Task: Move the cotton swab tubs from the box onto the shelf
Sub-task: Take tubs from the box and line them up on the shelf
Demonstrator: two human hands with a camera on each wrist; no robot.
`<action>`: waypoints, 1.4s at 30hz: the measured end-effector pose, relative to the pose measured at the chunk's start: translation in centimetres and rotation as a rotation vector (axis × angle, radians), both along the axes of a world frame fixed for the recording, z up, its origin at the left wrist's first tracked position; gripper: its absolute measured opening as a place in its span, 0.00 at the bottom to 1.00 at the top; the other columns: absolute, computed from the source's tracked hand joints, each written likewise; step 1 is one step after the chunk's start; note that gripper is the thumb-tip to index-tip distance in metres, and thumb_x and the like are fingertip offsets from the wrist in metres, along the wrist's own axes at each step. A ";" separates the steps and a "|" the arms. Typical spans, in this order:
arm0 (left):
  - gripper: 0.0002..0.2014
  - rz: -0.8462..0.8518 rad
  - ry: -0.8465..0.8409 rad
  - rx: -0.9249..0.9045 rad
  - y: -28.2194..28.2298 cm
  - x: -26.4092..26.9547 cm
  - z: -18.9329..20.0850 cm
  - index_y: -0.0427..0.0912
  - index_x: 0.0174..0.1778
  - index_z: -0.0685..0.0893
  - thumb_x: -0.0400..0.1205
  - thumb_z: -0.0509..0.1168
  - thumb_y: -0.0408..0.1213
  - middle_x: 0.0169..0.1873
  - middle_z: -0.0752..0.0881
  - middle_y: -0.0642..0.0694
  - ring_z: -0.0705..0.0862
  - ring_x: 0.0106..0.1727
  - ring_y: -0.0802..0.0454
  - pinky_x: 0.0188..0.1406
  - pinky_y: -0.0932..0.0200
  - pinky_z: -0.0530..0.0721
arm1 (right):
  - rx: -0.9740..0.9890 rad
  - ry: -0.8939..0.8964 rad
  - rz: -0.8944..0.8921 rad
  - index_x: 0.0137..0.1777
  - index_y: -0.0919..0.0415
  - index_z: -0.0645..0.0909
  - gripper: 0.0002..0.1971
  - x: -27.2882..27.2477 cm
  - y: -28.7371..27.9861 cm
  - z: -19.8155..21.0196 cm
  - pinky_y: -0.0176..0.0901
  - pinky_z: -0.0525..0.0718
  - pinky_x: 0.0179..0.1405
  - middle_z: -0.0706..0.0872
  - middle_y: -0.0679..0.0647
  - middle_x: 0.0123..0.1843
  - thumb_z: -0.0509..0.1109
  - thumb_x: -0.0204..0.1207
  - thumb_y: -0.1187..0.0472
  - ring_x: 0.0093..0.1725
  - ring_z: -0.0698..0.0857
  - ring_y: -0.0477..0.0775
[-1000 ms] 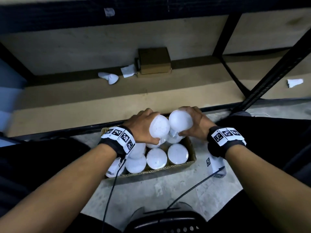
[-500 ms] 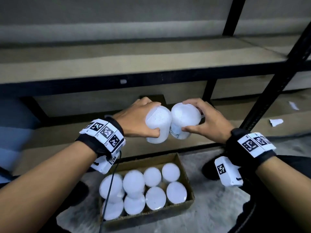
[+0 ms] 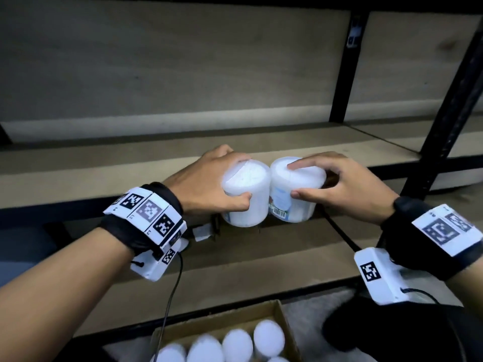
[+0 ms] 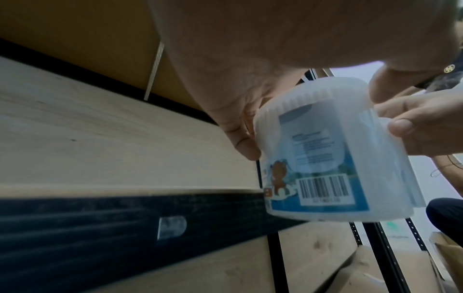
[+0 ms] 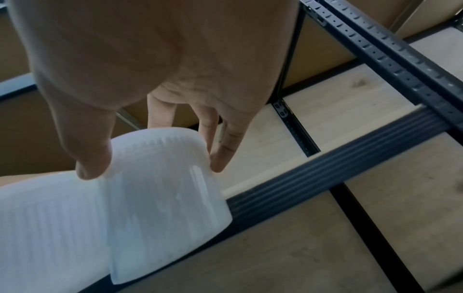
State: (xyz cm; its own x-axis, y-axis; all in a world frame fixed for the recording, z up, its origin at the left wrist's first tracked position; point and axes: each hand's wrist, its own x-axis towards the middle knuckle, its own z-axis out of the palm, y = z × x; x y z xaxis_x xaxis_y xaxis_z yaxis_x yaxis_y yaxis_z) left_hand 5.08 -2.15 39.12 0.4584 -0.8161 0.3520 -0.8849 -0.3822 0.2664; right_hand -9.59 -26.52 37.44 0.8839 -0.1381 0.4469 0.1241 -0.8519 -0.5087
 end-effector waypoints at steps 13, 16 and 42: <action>0.40 0.046 0.018 0.075 -2.5 4.1 5.8 0.60 0.71 0.74 0.60 0.60 0.65 0.60 0.74 0.57 0.76 0.60 0.57 0.63 0.58 0.76 | -0.029 -0.061 -0.031 0.57 0.27 0.82 0.26 5.1 -2.3 4.4 0.52 0.85 0.61 0.86 0.42 0.60 0.73 0.57 0.26 0.57 0.84 0.46; 0.40 0.065 0.019 0.104 -3.3 5.1 6.4 0.60 0.71 0.74 0.59 0.60 0.65 0.60 0.74 0.55 0.76 0.61 0.56 0.63 0.58 0.75 | -0.016 -0.064 -0.039 0.57 0.27 0.83 0.26 6.3 -2.7 4.8 0.50 0.85 0.60 0.86 0.40 0.59 0.73 0.57 0.26 0.57 0.84 0.45; 0.21 -0.027 0.024 0.107 -4.8 8.0 5.4 0.57 0.67 0.82 0.77 0.72 0.48 0.63 0.78 0.57 0.77 0.64 0.58 0.61 0.63 0.74 | -0.292 0.102 -0.190 0.60 0.36 0.84 0.18 8.3 -2.7 5.8 0.40 0.71 0.64 0.79 0.46 0.62 0.75 0.70 0.38 0.68 0.75 0.50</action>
